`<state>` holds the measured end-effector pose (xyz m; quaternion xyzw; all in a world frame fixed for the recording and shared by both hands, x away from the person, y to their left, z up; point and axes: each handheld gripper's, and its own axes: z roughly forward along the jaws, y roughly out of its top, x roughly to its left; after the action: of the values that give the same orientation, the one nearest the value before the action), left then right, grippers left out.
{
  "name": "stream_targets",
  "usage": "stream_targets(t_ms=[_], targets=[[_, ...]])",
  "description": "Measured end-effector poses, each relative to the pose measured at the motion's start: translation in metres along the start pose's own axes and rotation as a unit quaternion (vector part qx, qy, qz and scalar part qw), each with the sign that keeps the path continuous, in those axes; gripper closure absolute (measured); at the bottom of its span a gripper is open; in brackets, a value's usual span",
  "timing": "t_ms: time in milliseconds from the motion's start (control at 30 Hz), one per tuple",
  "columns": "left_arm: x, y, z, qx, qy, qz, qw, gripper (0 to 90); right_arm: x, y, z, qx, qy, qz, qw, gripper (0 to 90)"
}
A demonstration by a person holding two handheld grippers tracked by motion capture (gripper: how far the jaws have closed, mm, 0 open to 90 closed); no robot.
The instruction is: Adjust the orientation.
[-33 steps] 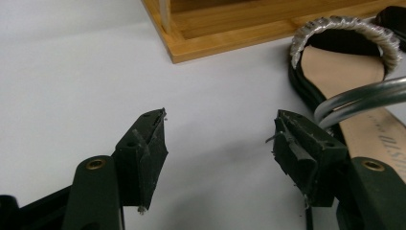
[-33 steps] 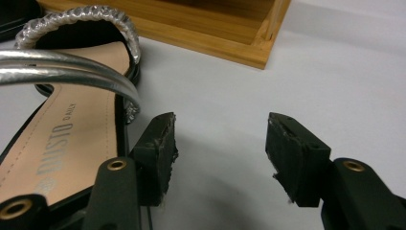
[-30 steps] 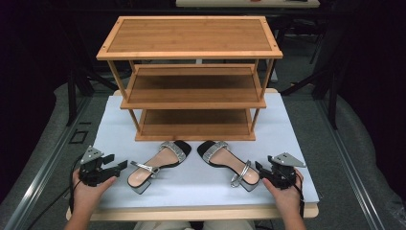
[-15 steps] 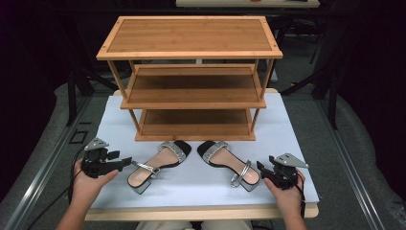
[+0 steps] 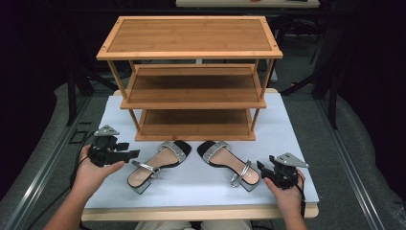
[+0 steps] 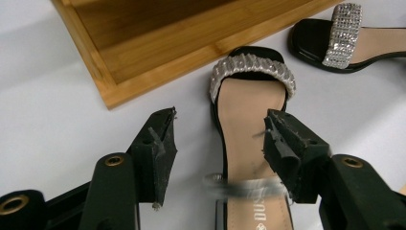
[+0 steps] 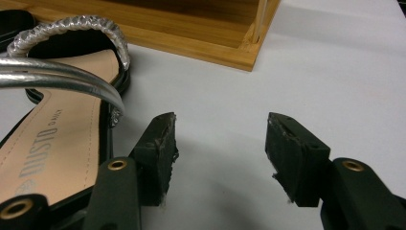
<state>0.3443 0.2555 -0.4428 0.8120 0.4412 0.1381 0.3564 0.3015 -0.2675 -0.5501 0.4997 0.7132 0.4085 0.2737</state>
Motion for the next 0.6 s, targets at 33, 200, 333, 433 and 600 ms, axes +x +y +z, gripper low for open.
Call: stream_targets(t_ms=[33, 200, 333, 433, 600], targets=[[0.000, 0.010, -0.009, 0.003, 0.007, 0.008, 0.9999, 41.9, -0.001, 0.000, -0.002, -0.004, -0.002, 0.000, 1.0000, 43.6], [-0.002, 0.034, -0.027, 0.009, 0.007, 0.004, 0.9999, 36.9, -0.005, -0.001, -0.006, -0.007, -0.004, 0.005, 1.0000, 43.5], [-0.009, 0.047, -0.027, 0.020, 0.001, 0.005, 0.9998, 34.3, -0.006, -0.001, -0.007, -0.011, -0.005, 0.006, 0.9999, 43.5], [-0.015, 0.049, -0.021, 0.029, -0.001, 0.011, 0.9995, 33.2, -0.005, -0.002, -0.007, -0.013, -0.003, 0.002, 0.9999, 43.5], [-0.024, 0.045, 0.003, 0.085, -0.031, 0.005, 0.9959, 36.2, -0.001, -0.003, -0.007, -0.002, 0.003, -0.003, 1.0000, 43.2]])
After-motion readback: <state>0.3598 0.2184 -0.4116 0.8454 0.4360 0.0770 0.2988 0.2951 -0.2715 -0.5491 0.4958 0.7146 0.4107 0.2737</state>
